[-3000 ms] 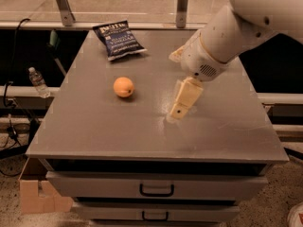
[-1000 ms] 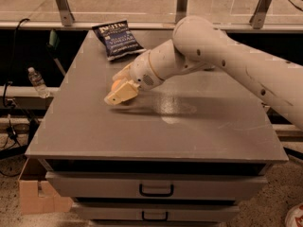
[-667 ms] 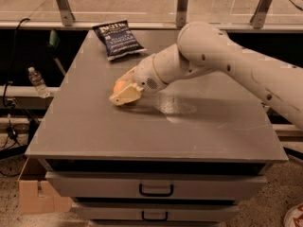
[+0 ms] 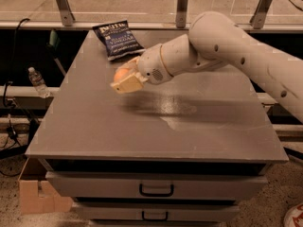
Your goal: Pick orange
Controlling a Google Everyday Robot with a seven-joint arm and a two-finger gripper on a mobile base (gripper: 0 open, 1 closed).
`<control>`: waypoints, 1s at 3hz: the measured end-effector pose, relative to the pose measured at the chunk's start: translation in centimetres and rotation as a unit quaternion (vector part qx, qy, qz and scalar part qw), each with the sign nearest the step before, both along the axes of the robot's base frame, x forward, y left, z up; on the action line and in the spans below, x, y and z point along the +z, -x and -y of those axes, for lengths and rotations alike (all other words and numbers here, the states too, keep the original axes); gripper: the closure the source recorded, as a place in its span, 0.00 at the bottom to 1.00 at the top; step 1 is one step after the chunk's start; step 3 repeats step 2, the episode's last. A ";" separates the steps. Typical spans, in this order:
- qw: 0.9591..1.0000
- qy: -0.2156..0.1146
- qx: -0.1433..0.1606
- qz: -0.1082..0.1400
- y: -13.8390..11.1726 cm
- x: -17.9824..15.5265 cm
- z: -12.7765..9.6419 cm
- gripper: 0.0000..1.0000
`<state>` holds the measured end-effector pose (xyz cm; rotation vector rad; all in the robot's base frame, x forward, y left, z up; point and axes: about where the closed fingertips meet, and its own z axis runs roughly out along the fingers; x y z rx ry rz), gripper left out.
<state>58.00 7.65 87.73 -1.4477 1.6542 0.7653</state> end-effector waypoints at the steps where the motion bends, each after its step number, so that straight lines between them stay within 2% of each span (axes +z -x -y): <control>1: 0.997 -0.069 0.034 0.019 0.5 5.4 -0.8 1.00; 2: 0.996 -0.082 0.037 0.024 0.4 6.9 -1.0 1.00; 3: 0.996 -0.082 0.037 0.024 0.4 6.9 -1.0 1.00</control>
Offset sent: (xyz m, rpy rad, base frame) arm -0.0040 0.0070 0.0476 0.1211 -0.0331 0.0600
